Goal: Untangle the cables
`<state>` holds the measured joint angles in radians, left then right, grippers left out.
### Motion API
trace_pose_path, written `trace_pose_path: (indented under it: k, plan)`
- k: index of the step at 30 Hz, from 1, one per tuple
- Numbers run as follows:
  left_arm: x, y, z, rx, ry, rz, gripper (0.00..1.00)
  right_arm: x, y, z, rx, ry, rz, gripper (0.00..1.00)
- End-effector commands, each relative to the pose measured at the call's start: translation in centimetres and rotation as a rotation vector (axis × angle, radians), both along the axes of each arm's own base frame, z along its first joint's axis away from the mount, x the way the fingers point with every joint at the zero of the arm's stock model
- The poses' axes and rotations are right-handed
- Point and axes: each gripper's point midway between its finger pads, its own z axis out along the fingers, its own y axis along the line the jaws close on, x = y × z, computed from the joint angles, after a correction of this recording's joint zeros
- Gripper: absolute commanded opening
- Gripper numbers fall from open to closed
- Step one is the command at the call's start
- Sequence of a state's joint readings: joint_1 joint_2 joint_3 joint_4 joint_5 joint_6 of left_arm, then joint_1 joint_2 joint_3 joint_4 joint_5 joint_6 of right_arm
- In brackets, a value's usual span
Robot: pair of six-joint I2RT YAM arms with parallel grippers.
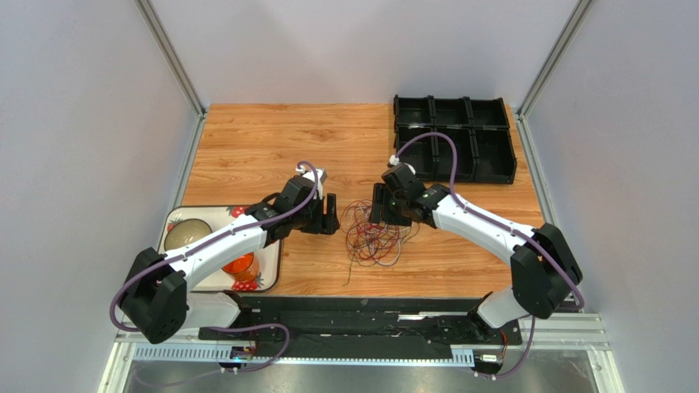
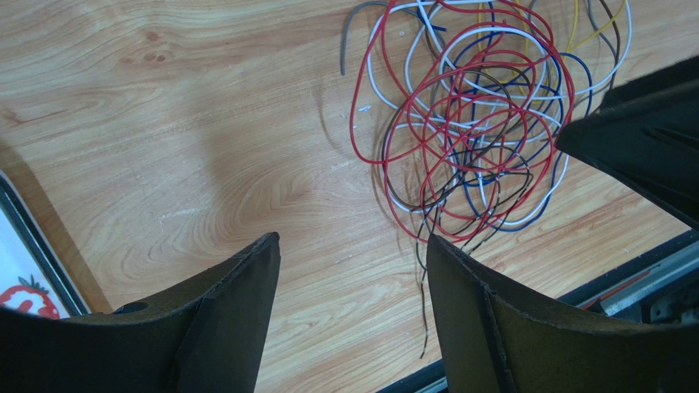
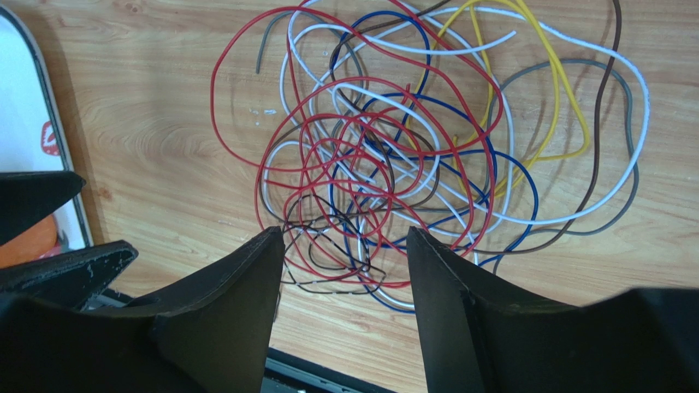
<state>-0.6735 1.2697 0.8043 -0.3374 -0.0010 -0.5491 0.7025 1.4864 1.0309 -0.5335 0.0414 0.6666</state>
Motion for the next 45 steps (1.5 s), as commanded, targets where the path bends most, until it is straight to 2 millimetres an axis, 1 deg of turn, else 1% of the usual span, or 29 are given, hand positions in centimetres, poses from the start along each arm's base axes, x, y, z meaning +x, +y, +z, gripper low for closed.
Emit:
trace_pose_path:
  k: [1, 5, 7, 9, 12, 13, 14, 15, 18, 22, 24, 27, 30, 32, 33, 34, 36, 38, 39, 41, 42, 44, 45]
  plan:
    - [1.1, -1.2, 0.3, -0.036, -0.057, -0.011, 0.72, 1.5, 0.8, 0.6, -0.017, -0.038, -0.063, 0.6]
    - [0.3, -2.3, -0.2, -0.041, -0.055, -0.073, 0.71, 1.2, 0.4, -0.3, -0.032, -0.022, -0.111, 0.57]
    - [0.0, -3.1, 0.0, -0.049, -0.074, -0.107, 0.71, 1.4, -0.5, -0.4, -0.063, -0.037, -0.144, 0.55]
    - [-0.4, -3.7, 0.0, -0.048, -0.081, -0.13, 0.71, 1.8, -1.2, 0.1, -0.084, -0.071, -0.163, 0.55]
    - [-0.5, -4.4, -0.2, -0.047, -0.081, -0.147, 0.7, 2.7, -1.0, 0.8, -0.102, -0.105, -0.13, 0.54]
    - [-0.5, -4.6, -0.6, -0.041, -0.073, -0.148, 0.7, 2.7, -1.1, 0.7, -0.122, -0.099, -0.122, 0.54]
    - [-0.5, -4.9, -0.4, -0.048, -0.074, -0.155, 0.7, 3.2, -0.8, 1.0, -0.135, -0.11, -0.101, 0.53]
    - [-0.6, -5.0, -0.8, -0.041, -0.064, -0.157, 0.69, 3.4, -0.8, 0.8, -0.15, -0.111, -0.094, 0.52]
    - [-0.7, -5.5, -0.7, -0.041, -0.065, -0.169, 0.68, 4.1, -0.5, 0.4, -0.176, -0.122, -0.06, 0.49]
    - [-0.8, -6.1, -0.8, -0.041, -0.069, -0.174, 0.68, 4.8, 0.0, -0.2, -0.204, -0.13, -0.026, 0.49]
    - [-0.9, -6.3, -1.3, -0.037, -0.057, -0.179, 0.68, 5.2, 0.2, -0.3, -0.22, -0.126, -0.02, 0.49]
    - [-0.9, -6.8, -1.7, -0.031, -0.052, -0.186, 0.68, 5.2, -0.1, -0.4, -0.243, -0.113, -0.037, 0.49]
    - [-1.0, -7.2, -2.1, -0.02, -0.049, -0.194, 0.68, 4.9, -1.5, -0.4, -0.269, -0.11, -0.103, 0.48]
    - [-1.0, -7.5, -2.0, -0.019, -0.055, -0.201, 0.68, 4.6, -2.4, -0.1, -0.267, -0.12, -0.128, 0.48]
    - [-1.0, -7.6, -2.1, -0.018, -0.054, -0.204, 0.68, 4.5, -2.5, 0.1, -0.262, -0.127, -0.13, 0.48]
    - [-1.0, -7.8, -2.0, -0.02, -0.056, -0.207, 0.68, 4.4, -2.8, 0.6, -0.254, -0.141, -0.128, 0.48]
    - [-0.9, -8.2, -1.9, -0.023, -0.062, -0.214, 0.68, 4.3, -3.2, 0.8, -0.265, -0.142, -0.12, 0.48]
    - [-0.8, -8.6, -1.5, -0.025, -0.066, -0.221, 0.68, 4.6, -4.2, 1.2, -0.283, -0.154, -0.137, 0.48]
    - [-0.5, -9.0, -1.3, -0.026, -0.07, -0.223, 0.68, 4.9, -4.8, 1.3, -0.29, -0.156, -0.151, 0.48]
    - [-0.7, -9.3, -1.5, -0.018, -0.063, -0.232, 0.68, 5.5, -5.7, 1.4, -0.302, -0.163, -0.167, 0.48]
    - [-0.6, -9.6, -1.1, -0.024, -0.07, -0.235, 0.68, 5.9, -6.4, 1.4, -0.301, -0.159, -0.182, 0.49]
    - [-0.6, -9.8, -1.2, -0.023, -0.065, -0.237, 0.68, 6.5, -6.6, 1.2, -0.301, -0.157, -0.169, 0.48]
    - [-0.5, -10.1, -0.9, -0.029, -0.069, -0.237, 0.68, 6.9, -7.1, 1.0, -0.307, -0.149, -0.176, 0.49]
